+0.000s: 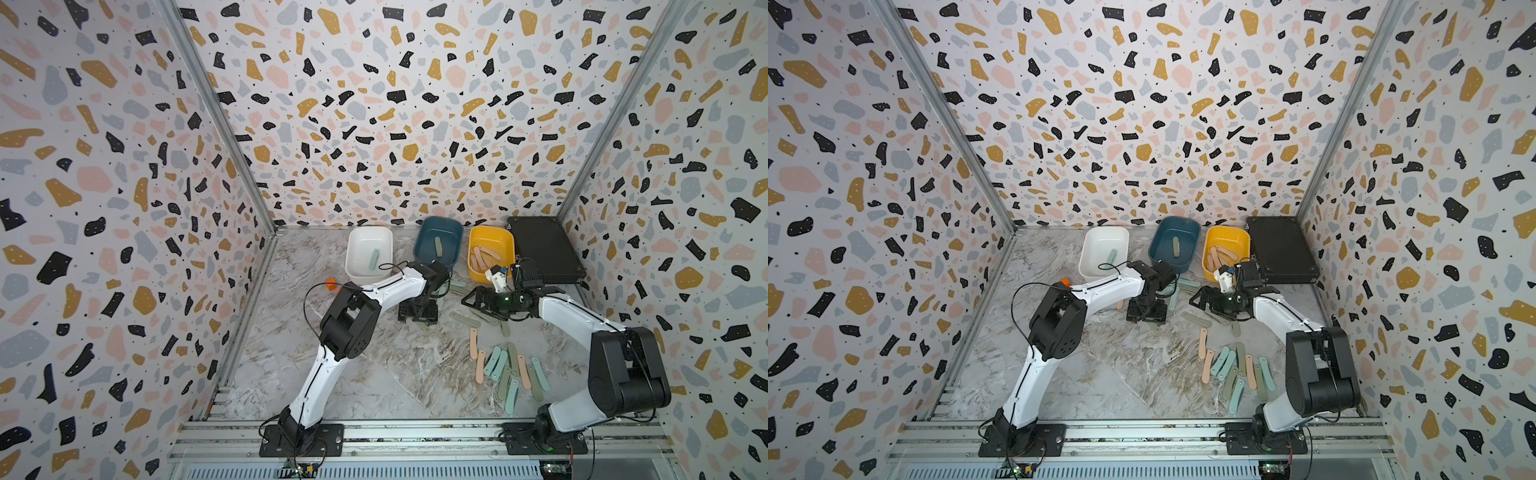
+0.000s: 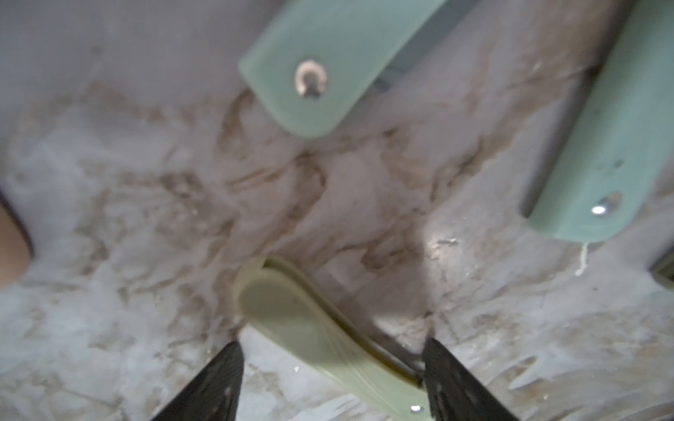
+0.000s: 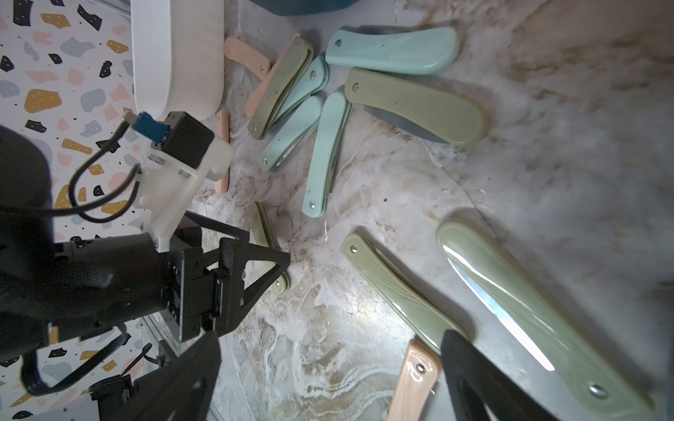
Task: Place the fruit knives into the storage box by color
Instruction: Pick up the fruit knife from the center of the board.
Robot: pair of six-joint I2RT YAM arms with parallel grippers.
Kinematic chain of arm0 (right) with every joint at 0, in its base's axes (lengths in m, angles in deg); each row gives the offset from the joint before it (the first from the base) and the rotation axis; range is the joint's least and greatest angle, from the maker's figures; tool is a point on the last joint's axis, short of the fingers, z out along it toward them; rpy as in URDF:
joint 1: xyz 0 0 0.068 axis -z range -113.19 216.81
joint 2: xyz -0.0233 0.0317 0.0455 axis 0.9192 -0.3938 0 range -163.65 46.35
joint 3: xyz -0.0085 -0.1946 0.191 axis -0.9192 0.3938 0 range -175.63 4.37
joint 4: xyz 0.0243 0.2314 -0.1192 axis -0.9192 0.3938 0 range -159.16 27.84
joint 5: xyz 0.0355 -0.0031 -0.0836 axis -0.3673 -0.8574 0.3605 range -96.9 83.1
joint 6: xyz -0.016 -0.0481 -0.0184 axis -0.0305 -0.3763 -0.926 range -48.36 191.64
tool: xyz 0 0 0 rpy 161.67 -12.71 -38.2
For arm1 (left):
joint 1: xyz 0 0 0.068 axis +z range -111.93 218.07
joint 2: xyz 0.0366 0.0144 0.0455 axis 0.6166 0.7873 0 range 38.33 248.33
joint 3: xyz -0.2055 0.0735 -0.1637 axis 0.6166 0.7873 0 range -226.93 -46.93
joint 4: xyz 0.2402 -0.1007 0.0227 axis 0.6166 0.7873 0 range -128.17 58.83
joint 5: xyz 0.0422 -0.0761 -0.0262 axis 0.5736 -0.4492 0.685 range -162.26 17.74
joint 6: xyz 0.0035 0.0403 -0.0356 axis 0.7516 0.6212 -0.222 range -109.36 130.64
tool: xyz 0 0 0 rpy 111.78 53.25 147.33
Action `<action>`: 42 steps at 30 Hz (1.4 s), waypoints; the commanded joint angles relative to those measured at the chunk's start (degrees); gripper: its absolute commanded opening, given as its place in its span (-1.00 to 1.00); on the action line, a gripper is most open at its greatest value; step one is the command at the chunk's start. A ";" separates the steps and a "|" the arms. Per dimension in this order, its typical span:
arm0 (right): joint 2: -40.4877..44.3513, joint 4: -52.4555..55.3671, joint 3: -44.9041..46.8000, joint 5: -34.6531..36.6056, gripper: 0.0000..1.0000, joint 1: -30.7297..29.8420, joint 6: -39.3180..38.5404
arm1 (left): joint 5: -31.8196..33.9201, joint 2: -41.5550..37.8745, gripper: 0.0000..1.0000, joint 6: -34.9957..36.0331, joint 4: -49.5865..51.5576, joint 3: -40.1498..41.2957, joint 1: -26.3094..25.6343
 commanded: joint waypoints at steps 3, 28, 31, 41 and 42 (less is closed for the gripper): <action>0.69 -0.17 0.24 -0.02 0.92 -0.13 0.45 | 1.61 -2.16 0.21 0.94 0.56 3.78 -0.25; 8.27 1.70 4.50 5.19 0.99 -0.20 2.75 | -2.17 -4.14 -0.59 5.28 -3.44 5.63 -0.07; 8.60 2.29 4.81 5.68 0.99 -0.14 2.56 | -2.86 -4.52 -0.72 5.28 -3.78 6.15 -0.04; 9.29 4.43 2.46 5.69 0.99 -0.14 2.85 | -4.42 -4.96 -1.00 5.68 -3.86 6.25 0.01; 9.14 4.46 2.52 5.68 0.99 -0.21 2.83 | -4.48 -5.09 -1.00 5.66 -3.90 6.30 0.05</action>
